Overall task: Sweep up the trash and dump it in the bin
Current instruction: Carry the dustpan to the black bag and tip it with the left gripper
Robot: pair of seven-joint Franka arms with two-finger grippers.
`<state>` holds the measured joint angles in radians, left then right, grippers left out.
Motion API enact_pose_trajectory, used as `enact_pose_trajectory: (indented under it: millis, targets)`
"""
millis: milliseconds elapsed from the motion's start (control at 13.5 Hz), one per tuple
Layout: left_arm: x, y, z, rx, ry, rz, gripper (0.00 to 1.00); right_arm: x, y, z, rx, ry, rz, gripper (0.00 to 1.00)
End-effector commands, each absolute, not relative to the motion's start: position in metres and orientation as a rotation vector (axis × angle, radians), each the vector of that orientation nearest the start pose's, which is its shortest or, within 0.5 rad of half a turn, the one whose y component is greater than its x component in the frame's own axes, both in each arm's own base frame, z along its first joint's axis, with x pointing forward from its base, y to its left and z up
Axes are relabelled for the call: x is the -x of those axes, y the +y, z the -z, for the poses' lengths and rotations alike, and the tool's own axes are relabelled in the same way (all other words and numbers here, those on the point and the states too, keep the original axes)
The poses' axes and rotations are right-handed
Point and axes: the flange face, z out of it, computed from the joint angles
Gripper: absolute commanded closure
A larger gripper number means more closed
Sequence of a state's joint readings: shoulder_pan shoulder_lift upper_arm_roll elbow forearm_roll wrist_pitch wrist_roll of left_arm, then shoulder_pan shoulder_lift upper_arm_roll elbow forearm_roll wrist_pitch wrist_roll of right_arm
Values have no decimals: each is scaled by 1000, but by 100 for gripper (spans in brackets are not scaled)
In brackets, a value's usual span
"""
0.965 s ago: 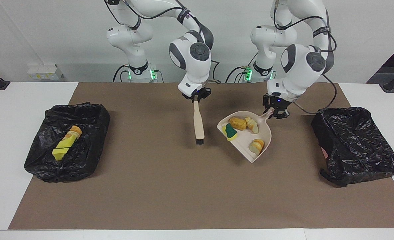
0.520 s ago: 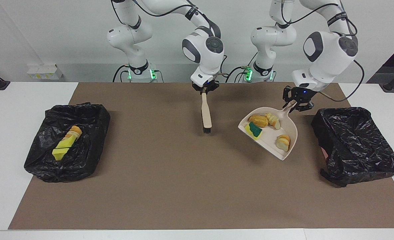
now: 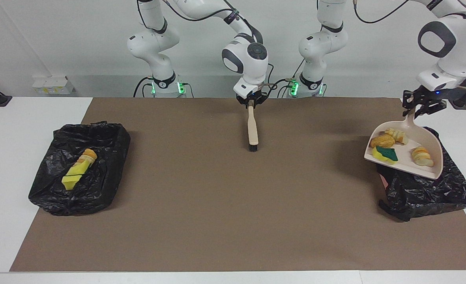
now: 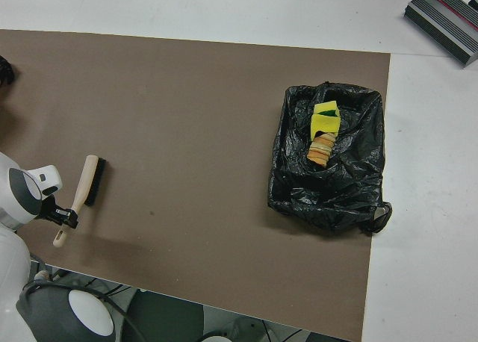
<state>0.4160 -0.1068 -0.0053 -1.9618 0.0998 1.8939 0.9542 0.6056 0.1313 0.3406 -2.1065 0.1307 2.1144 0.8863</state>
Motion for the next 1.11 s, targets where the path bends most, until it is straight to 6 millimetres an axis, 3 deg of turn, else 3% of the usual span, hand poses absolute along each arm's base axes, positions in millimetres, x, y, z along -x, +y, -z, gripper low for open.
enact_pose_trajectory:
  millis: [0,148,223,371,445,668,891,1039]
  targets:
    - [-509,289,-542,2759,1000,-112,100,-350,440,-399,3136,39,-305,0]
    - [-526,306,-555,2618,1064,-181,100,-382,416,-435,3130,-11,-281,0]
    - [-532,304,-557,2567,1083,-206,100,-397,403,-449,3128,-49,-250,0]
    - [-544,291,-559,2418,1175,-300,100,-438,363,-476,3139,-118,-194,0]
    - [-553,274,-559,2360,1220,-331,100,-458,342,-490,3146,-185,-180,0]
    - [-572,248,-556,2138,1357,-443,100,-512,259,-525,3151,-296,-122,0]
    - [-580,239,-558,2020,1414,-502,100,-548,177,-562,3162,-274,-75,0]
    - [-587,230,-562,1909,1438,-561,100,-559,133,-588,3184,-316,-51,0]
